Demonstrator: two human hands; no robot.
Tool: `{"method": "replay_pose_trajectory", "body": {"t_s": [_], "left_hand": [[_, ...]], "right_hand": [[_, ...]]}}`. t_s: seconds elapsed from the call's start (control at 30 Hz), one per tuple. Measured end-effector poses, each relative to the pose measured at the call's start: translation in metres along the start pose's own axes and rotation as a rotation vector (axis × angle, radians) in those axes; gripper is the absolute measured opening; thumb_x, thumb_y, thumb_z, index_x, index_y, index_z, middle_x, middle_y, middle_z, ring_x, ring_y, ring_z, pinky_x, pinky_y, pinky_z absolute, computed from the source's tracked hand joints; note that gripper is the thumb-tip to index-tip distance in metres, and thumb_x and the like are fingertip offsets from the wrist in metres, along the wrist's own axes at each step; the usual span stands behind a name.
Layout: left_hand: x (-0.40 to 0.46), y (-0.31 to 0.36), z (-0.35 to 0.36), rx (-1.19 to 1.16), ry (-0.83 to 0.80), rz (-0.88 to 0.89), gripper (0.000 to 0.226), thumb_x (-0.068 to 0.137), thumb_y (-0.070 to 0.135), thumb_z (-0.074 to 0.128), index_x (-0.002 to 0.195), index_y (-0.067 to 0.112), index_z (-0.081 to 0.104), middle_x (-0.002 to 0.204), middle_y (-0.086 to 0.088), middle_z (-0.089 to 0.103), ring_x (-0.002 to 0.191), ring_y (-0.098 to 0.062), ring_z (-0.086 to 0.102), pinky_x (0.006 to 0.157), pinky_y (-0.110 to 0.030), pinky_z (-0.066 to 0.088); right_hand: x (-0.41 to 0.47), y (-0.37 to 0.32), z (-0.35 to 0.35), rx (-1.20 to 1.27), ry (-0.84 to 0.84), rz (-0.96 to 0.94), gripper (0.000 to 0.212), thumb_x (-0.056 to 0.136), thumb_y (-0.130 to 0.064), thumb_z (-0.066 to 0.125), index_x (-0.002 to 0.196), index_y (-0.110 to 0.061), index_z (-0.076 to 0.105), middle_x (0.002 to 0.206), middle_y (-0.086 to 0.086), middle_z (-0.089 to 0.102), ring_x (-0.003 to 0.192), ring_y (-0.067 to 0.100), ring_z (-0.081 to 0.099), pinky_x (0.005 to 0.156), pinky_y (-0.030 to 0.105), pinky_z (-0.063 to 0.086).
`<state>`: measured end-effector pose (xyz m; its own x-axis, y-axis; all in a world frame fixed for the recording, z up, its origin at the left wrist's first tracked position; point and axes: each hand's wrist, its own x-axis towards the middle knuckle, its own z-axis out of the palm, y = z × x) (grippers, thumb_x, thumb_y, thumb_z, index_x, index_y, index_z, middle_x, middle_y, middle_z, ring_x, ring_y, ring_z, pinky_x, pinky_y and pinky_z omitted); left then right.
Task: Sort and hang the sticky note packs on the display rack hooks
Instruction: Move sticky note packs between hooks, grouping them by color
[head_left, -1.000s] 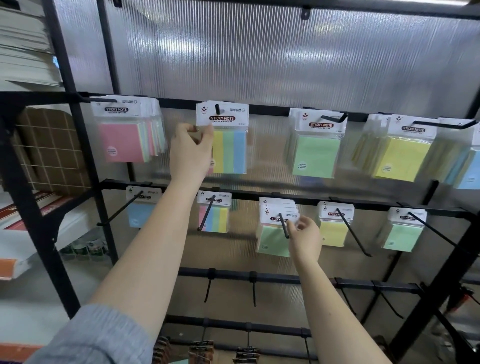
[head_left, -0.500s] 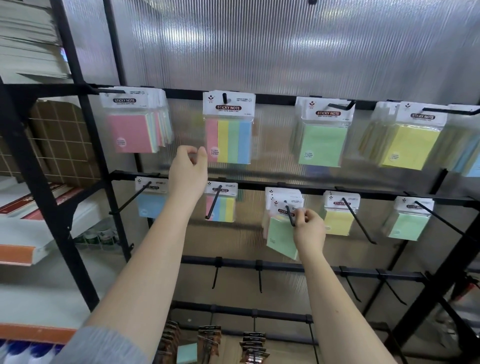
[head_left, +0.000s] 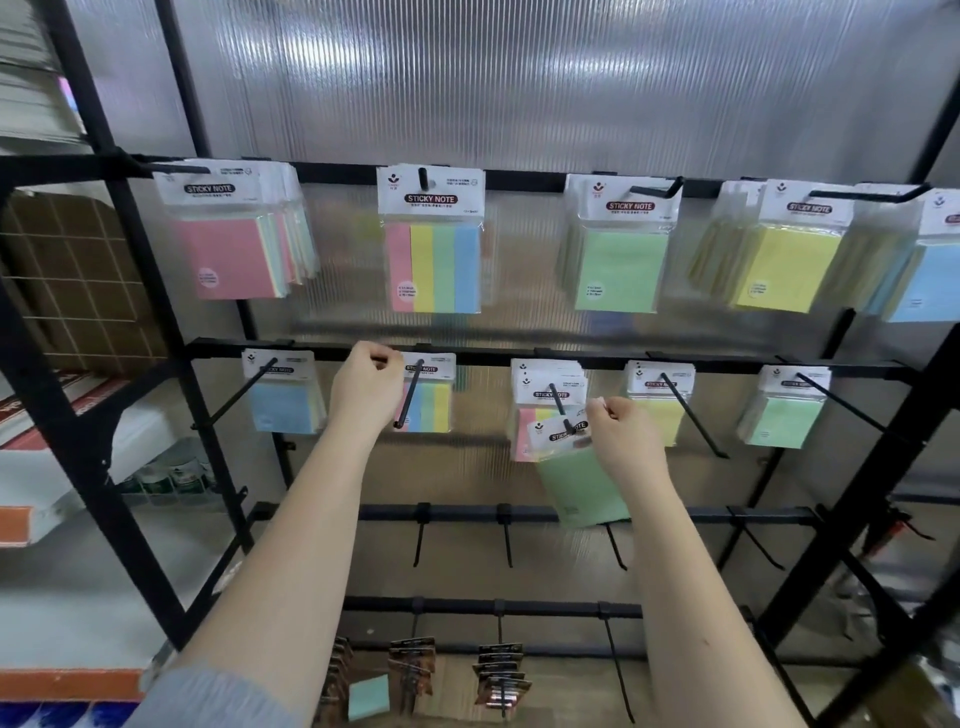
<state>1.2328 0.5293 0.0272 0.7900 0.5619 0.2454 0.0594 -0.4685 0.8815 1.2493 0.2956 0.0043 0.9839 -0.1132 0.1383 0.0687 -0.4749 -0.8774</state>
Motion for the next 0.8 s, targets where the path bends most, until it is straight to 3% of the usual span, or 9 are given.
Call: {"method": "replay_pose_trajectory", "body": {"t_s": [0.1, 0.17, 0.23, 0.27, 0.33, 0.43, 0.57, 0.7, 0.8], "left_hand": [[0.004, -0.006, 0.006, 0.011, -0.035, -0.015, 0.025, 0.097, 0.023, 0.045, 0.117, 0.012, 0.053, 0.109, -0.001, 0.056, 0.069, 0.000, 0.043, 0.052, -0.015, 0.030], [0.008, -0.008, 0.009, 0.014, -0.044, -0.028, 0.027, 0.097, 0.023, 0.045, 0.120, 0.011, 0.052, 0.118, -0.005, 0.056, 0.074, -0.004, 0.045, 0.054, -0.017, 0.031], [0.012, -0.008, 0.009, 0.024, -0.045, -0.055, 0.032, 0.098, 0.022, 0.043, 0.127, 0.010, 0.050, 0.124, -0.007, 0.055, 0.087, -0.010, 0.049, 0.064, -0.019, 0.038], [0.015, -0.008, 0.009, 0.025, -0.047, -0.083, 0.034, 0.099, 0.022, 0.042, 0.129, 0.009, 0.049, 0.127, -0.007, 0.054, 0.099, -0.015, 0.050, 0.075, -0.023, 0.040], [0.024, -0.010, 0.009, 0.017, -0.069, -0.162, 0.035, 0.098, 0.019, 0.041, 0.129, 0.008, 0.050, 0.129, -0.009, 0.053, 0.113, -0.026, 0.049, 0.090, -0.033, 0.039], [0.039, -0.020, 0.013, -0.098, -0.131, -0.315, 0.024, 0.096, 0.013, 0.041, 0.115, 0.005, 0.053, 0.106, -0.009, 0.052, 0.092, -0.023, 0.050, 0.088, -0.033, 0.040], [0.053, -0.028, 0.023, -0.205, -0.185, -0.429, 0.028, 0.096, 0.013, 0.043, 0.122, 0.007, 0.049, 0.106, -0.005, 0.044, 0.098, -0.022, 0.042, 0.086, -0.033, 0.038], [0.060, -0.034, 0.031, -0.266, -0.180, -0.480, 0.014, 0.095, 0.012, 0.039, 0.094, 0.009, 0.053, 0.088, -0.006, 0.055, 0.071, -0.015, 0.048, 0.069, -0.029, 0.041], [0.065, -0.039, 0.033, -0.288, -0.167, -0.474, 0.016, 0.093, 0.012, 0.041, 0.081, 0.011, 0.052, 0.079, -0.005, 0.055, 0.065, -0.015, 0.045, 0.058, -0.025, 0.034]], "right_hand": [[-0.005, -0.008, -0.011, 0.013, -0.101, 0.048, 0.036, 0.098, -0.020, 0.040, 0.102, 0.013, 0.054, 0.100, 0.034, 0.062, 0.043, 0.011, 0.033, 0.050, 0.026, 0.019], [-0.005, -0.011, -0.019, 0.001, -0.141, 0.050, 0.034, 0.097, -0.022, 0.043, 0.097, 0.009, 0.057, 0.082, 0.030, 0.063, 0.053, 0.014, 0.033, 0.052, 0.027, 0.020], [-0.006, -0.016, -0.029, 0.007, -0.177, 0.055, 0.023, 0.097, -0.022, 0.045, 0.085, -0.006, 0.056, 0.048, 0.001, 0.057, 0.052, 0.015, 0.037, 0.051, 0.026, 0.024], [-0.007, -0.020, -0.032, 0.029, -0.192, 0.058, 0.022, 0.096, -0.023, 0.046, 0.083, -0.009, 0.057, 0.042, -0.008, 0.056, 0.050, 0.015, 0.042, 0.050, 0.024, 0.027], [-0.007, -0.025, -0.036, 0.092, -0.201, 0.050, 0.027, 0.093, -0.027, 0.050, 0.085, -0.004, 0.062, 0.050, -0.004, 0.064, 0.052, 0.017, 0.050, 0.056, 0.025, 0.035], [-0.008, -0.035, -0.038, 0.186, -0.190, 0.045, 0.048, 0.077, -0.038, 0.052, 0.093, 0.007, 0.054, 0.076, 0.020, 0.069, 0.066, 0.021, 0.050, 0.068, 0.033, 0.034], [-0.005, -0.040, -0.038, 0.199, -0.183, 0.020, 0.040, 0.080, -0.038, 0.051, 0.087, 0.001, 0.057, 0.076, 0.013, 0.073, 0.069, 0.024, 0.054, 0.070, 0.037, 0.037], [0.001, -0.043, -0.038, 0.217, -0.140, -0.026, 0.029, 0.093, -0.029, 0.050, 0.079, -0.008, 0.065, 0.076, 0.008, 0.074, 0.066, 0.024, 0.062, 0.071, 0.034, 0.044], [0.003, -0.046, -0.038, 0.238, -0.121, -0.040, 0.034, 0.092, -0.031, 0.051, 0.086, 0.001, 0.061, 0.075, 0.011, 0.073, 0.067, 0.025, 0.062, 0.071, 0.036, 0.043]]}}
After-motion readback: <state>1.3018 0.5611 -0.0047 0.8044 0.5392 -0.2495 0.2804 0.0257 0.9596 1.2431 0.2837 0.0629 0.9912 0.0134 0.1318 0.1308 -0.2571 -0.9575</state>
